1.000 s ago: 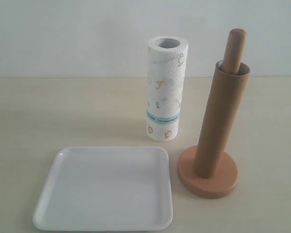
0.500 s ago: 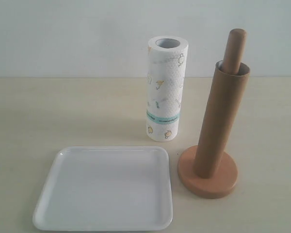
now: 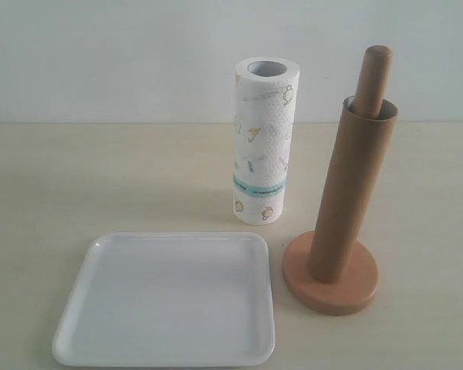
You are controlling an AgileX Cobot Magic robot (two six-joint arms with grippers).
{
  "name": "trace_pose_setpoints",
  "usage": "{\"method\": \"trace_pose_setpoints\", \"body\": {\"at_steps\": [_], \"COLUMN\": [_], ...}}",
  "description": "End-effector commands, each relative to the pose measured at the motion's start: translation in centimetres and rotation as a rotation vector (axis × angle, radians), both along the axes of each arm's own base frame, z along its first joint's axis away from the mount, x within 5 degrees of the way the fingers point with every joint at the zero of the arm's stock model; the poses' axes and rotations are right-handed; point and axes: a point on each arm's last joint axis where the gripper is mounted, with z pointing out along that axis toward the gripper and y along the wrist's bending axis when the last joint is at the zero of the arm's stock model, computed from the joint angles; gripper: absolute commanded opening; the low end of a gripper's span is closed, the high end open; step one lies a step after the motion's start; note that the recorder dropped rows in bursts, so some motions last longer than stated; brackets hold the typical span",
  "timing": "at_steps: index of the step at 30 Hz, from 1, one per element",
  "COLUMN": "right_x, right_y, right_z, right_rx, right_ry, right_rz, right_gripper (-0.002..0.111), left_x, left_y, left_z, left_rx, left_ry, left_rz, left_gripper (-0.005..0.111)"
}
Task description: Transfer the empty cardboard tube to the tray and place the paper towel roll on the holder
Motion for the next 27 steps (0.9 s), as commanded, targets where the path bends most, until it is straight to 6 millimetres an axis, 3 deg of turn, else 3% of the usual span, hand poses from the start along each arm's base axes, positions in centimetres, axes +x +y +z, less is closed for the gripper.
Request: {"method": "trace_pose_setpoints", "body": {"at_steps": [1, 5, 9, 17, 27], "right_x": [4.0, 6.2, 6.6, 7.1, 8.7], "right_y": [0.8, 0.7, 0.8, 1.4, 1.4], "right_z": [-4.5, -10.3, -13.8, -15.0, -17.0], "right_rx": [-0.01, -0.065, -0.096, -0.09, -0.061], "right_ry": [0.222, 0.463, 0.628, 0.623, 0.702], "right_rz": [0.111, 0.064, 0.061, 0.16, 0.16], "right_gripper": [0.0, 0.0, 0.0, 0.0, 0.0], "left_x": [0.0, 0.0, 0.0, 0.0, 0.0], "left_y": [0.0, 0.0, 0.0, 0.0, 0.0], "left_z": [-0.1, -0.1, -0.1, -0.1, -0.1], "left_rx": [0.004, 0.004, 0.004, 0.004, 0.004], "left_ry": [0.001, 0.001, 0.001, 0.001, 0.001], "left_rz": [0.003, 0.003, 0.003, 0.003, 0.003], "left_gripper": [0.004, 0.004, 0.004, 0.004, 0.004]}}
